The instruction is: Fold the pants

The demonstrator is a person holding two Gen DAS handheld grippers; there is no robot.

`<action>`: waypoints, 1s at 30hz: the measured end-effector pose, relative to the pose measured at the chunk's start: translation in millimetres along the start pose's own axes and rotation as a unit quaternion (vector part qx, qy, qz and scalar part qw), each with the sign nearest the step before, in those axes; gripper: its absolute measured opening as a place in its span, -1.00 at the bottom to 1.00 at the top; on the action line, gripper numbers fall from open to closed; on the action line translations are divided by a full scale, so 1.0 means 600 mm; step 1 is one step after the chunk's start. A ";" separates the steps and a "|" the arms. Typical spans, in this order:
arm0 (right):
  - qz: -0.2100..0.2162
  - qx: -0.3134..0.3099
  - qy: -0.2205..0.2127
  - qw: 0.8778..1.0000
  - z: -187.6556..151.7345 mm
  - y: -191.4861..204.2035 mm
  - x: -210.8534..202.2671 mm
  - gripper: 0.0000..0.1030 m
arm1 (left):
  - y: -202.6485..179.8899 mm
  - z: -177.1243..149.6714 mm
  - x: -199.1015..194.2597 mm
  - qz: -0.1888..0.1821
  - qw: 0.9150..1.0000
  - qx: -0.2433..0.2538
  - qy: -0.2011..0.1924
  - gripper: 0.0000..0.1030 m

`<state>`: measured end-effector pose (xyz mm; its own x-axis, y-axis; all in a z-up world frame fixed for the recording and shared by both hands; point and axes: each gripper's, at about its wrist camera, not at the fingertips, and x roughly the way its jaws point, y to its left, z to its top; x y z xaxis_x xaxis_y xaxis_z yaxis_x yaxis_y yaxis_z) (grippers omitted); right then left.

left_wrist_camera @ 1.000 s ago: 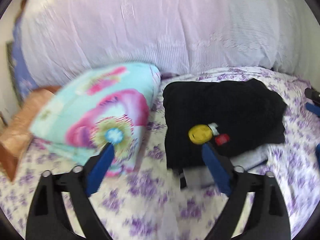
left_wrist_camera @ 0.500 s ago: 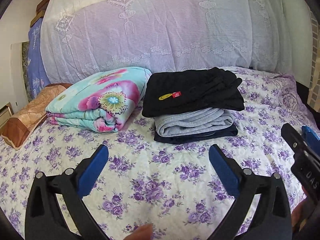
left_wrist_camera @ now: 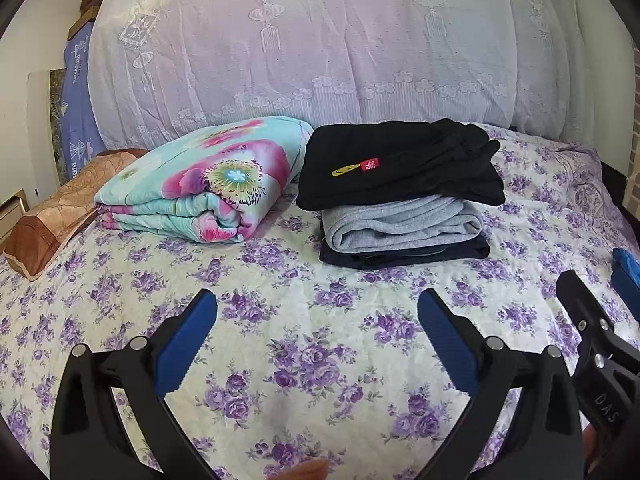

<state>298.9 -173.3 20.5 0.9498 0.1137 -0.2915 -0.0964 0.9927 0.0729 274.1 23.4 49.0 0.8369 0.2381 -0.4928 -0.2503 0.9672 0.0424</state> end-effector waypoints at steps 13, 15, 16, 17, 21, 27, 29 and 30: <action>-0.002 -0.007 0.000 1.000 -0.003 0.003 -0.002 0.93 | -0.007 -0.004 -0.010 -0.010 1.000 0.004 -0.001 0.91; -0.003 -0.007 0.002 1.000 -0.004 0.003 -0.002 0.93 | -0.007 -0.005 -0.010 -0.010 1.000 0.004 -0.001 0.91; -0.003 -0.007 0.003 1.000 -0.004 0.003 -0.001 0.93 | -0.007 -0.005 -0.010 -0.010 1.000 0.004 -0.001 0.91; -0.003 -0.008 0.004 1.000 -0.004 0.003 -0.001 0.93 | -0.007 -0.004 -0.010 -0.010 1.000 0.004 0.000 0.91; -0.003 -0.008 0.005 1.000 -0.005 0.003 0.000 0.93 | -0.008 -0.006 -0.015 -0.008 1.000 0.007 -0.010 0.91; -0.004 -0.005 0.003 1.000 -0.005 0.001 -0.002 0.93 | -0.009 -0.004 -0.018 -0.008 1.000 0.011 -0.018 0.90; -0.005 -0.007 0.003 1.000 -0.005 0.001 -0.002 0.93 | -0.007 -0.004 -0.018 -0.011 1.000 0.006 -0.015 0.90; -0.004 -0.007 0.003 1.000 -0.005 0.001 -0.002 0.93 | -0.007 -0.004 -0.017 -0.011 1.000 0.004 -0.014 0.90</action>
<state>296.6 -172.5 18.0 0.9488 0.1052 -0.2978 -0.0926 0.9941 0.0561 265.4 16.7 52.0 0.8555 0.2189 -0.4692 -0.2280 0.9729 0.0383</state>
